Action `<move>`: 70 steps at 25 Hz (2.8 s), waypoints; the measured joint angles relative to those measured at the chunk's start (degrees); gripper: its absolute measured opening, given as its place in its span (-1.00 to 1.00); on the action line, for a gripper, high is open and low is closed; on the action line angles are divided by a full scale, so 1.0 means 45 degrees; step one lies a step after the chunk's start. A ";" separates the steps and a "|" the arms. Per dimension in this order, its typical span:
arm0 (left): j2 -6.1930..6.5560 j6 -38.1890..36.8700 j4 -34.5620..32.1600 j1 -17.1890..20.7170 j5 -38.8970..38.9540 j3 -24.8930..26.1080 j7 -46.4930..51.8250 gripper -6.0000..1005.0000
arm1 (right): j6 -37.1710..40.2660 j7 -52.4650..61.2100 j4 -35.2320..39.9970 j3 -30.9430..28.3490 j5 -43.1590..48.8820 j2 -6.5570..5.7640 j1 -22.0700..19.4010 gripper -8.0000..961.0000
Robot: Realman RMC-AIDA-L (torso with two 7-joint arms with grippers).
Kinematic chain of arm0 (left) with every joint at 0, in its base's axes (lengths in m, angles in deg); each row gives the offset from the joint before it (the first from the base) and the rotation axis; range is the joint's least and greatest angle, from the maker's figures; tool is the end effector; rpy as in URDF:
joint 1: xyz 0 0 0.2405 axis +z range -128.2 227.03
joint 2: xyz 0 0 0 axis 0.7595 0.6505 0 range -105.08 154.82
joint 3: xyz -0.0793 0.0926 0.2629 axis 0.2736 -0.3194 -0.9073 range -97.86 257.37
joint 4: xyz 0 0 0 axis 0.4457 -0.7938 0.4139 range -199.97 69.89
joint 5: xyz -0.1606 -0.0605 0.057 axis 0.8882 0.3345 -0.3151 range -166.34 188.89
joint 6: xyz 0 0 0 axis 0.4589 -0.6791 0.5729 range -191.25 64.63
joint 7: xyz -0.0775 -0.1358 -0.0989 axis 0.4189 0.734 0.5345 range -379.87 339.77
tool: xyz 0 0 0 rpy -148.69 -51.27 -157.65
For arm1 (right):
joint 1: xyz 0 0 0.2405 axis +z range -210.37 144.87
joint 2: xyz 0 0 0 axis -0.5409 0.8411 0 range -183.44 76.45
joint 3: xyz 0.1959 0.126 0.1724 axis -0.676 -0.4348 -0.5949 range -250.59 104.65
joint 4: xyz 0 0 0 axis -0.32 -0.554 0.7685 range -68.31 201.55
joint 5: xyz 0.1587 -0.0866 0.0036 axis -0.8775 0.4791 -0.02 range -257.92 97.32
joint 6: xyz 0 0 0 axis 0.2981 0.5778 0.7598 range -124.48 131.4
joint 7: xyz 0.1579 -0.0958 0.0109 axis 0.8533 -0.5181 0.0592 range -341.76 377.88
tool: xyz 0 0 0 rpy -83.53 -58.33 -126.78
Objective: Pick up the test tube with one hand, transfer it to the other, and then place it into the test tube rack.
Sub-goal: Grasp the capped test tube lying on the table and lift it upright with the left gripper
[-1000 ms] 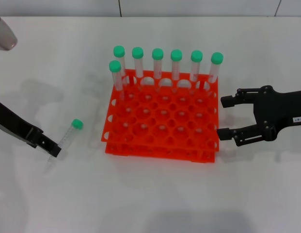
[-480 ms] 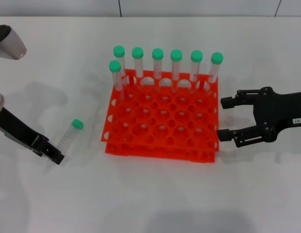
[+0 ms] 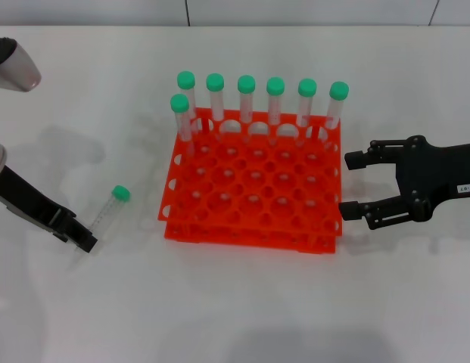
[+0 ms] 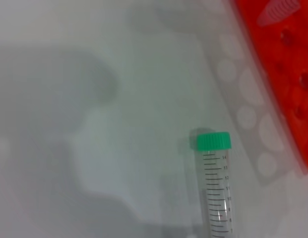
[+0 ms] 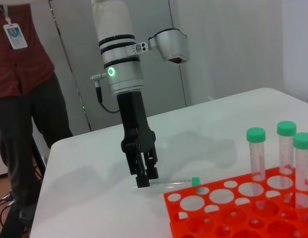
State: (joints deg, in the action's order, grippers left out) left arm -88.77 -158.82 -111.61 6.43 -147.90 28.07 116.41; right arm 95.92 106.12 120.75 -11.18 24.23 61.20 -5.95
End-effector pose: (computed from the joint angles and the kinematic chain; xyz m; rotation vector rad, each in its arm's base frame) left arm -0.3103 0.3448 -0.0178 -2.5005 -1.4850 0.6113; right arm 0.2257 0.3202 -0.0334 -2.9480 0.3557 0.5491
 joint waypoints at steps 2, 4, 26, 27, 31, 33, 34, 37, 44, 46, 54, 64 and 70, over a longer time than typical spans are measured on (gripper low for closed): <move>0.0000 0.0026 0.0000 -0.0004 0.0000 0.0000 0.0015 0.23 | 0.0000 0.0000 0.0000 0.0000 0.0007 0.0000 0.0000 0.78; -0.0004 0.0033 0.0000 -0.0013 0.0000 0.0000 0.0014 0.23 | 0.0000 0.0000 0.0000 0.0000 0.0012 0.0001 -0.0011 0.78; -0.0157 -0.0007 0.0039 -0.0076 -0.0007 -0.0219 -0.0002 -0.17 | -0.0007 -0.0151 0.0001 -0.0016 -0.0066 0.0000 -0.0097 0.78; -0.0157 -0.0002 0.0039 -0.0076 -0.0012 -0.0219 -0.0002 -0.18 | -0.0020 -0.0152 0.0001 -0.0018 -0.0067 0.0001 -0.0098 0.78; -0.0140 0.0019 0.0055 -0.0078 -0.0041 -0.0235 0.0001 -0.20 | -0.0067 -0.0154 0.0001 -0.0020 -0.0066 0.0001 -0.0098 0.78; -0.0119 0.0044 0.0173 -0.0104 -0.0049 -0.0310 0.0004 -0.21 | -0.0082 -0.0156 0.0002 -0.0021 -0.0066 0.0001 -0.0097 0.78; -0.0104 0.0058 0.0235 -0.0118 -0.0050 -0.0337 0.0005 -0.21 | -0.0085 -0.0155 0.0001 -0.0020 -0.0066 0.0000 -0.0096 0.78; -0.0060 0.0171 0.0378 -0.0138 -0.0057 -0.0421 0.0004 -0.23 | -0.0090 -0.0156 0.0002 -0.0021 -0.0066 0.0001 -0.0096 0.78; -0.0055 0.0291 0.0389 -0.0135 -0.0059 -0.0504 0.0010 -0.54 | -0.0116 -0.0156 0.0002 -0.0020 -0.0082 0.0001 -0.0096 0.78; -0.0056 0.0305 0.0390 -0.0135 -0.0059 -0.0507 0.0017 -0.53 | -0.0116 -0.0156 0.0002 -0.0020 -0.0084 0.0000 -0.0096 0.78; -0.0059 0.0343 0.0481 -0.0134 -0.0058 -0.0723 0.0015 -0.55 | -0.0139 -0.0156 0.0002 -0.0031 -0.0086 0.0000 -0.0096 0.78; -0.0060 0.0498 0.0420 -0.0133 -0.0036 -0.0730 -0.0007 -0.59 | -0.0139 -0.0156 0.0002 -0.0095 -0.0085 0.0001 -0.0096 0.78; -0.0022 0.0762 0.0393 -0.0134 0.0099 -0.0482 -0.0070 -0.61 | -0.0136 -0.0165 0.0002 -0.0183 -0.0084 0.0000 -0.0096 0.78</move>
State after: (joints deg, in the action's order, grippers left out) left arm -88.87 -155.39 -109.85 5.83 -147.46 25.90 116.09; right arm 95.31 105.38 120.76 -12.01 23.85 61.20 -6.38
